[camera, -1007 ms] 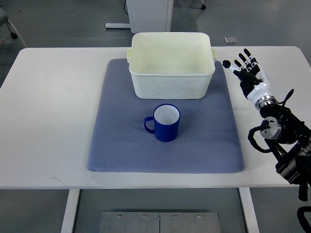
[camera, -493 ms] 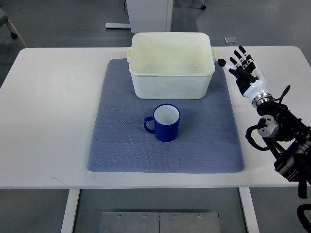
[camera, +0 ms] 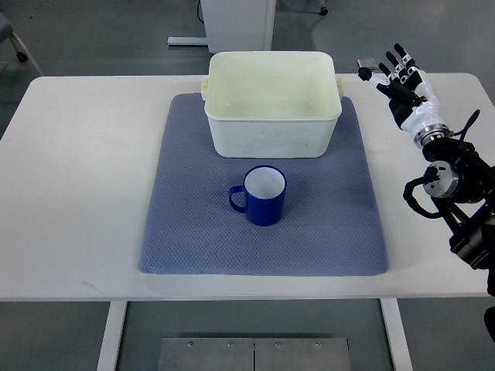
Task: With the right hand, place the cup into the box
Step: 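Swing the right hand over the box toward the blue mug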
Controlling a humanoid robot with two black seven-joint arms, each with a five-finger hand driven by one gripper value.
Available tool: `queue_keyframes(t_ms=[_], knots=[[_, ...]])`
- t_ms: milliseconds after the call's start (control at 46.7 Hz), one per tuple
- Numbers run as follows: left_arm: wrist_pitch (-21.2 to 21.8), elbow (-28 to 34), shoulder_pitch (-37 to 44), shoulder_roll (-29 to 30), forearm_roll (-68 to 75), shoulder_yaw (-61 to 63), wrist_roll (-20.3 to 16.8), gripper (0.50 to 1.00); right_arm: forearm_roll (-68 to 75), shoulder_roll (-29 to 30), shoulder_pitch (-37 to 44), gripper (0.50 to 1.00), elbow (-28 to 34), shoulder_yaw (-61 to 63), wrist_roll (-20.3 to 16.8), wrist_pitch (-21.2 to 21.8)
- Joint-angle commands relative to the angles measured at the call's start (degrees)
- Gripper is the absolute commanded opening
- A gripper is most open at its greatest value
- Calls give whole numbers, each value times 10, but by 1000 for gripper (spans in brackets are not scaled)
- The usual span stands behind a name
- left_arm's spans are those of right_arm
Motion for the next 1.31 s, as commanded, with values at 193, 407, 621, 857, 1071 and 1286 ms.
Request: queue_keyframes(t_ms=[193,407,621,857,1071,1286], knots=[[0,0,0,0,0,-1,0,1000,-1,-55,12,1000,112,-20,-11,0],[0,0,0,0,0,-1,0,1000,-4,-93,24,1000,190,-68,-10,0],[0,0,0,0,0,-1,0,1000,-35,-112,28,1000,239,-110,-8,25],[0,0,0,0,0,1,0,1000,-80,-138,27,1000,297,-169,-3,45],[0,0,0,0,0,-1,0,1000,-125,-141,23,1000,308,-223,20,46],[0,0,0,0,0,-1,0,1000,-151,-141,20,1000,309,-260,31,46]])
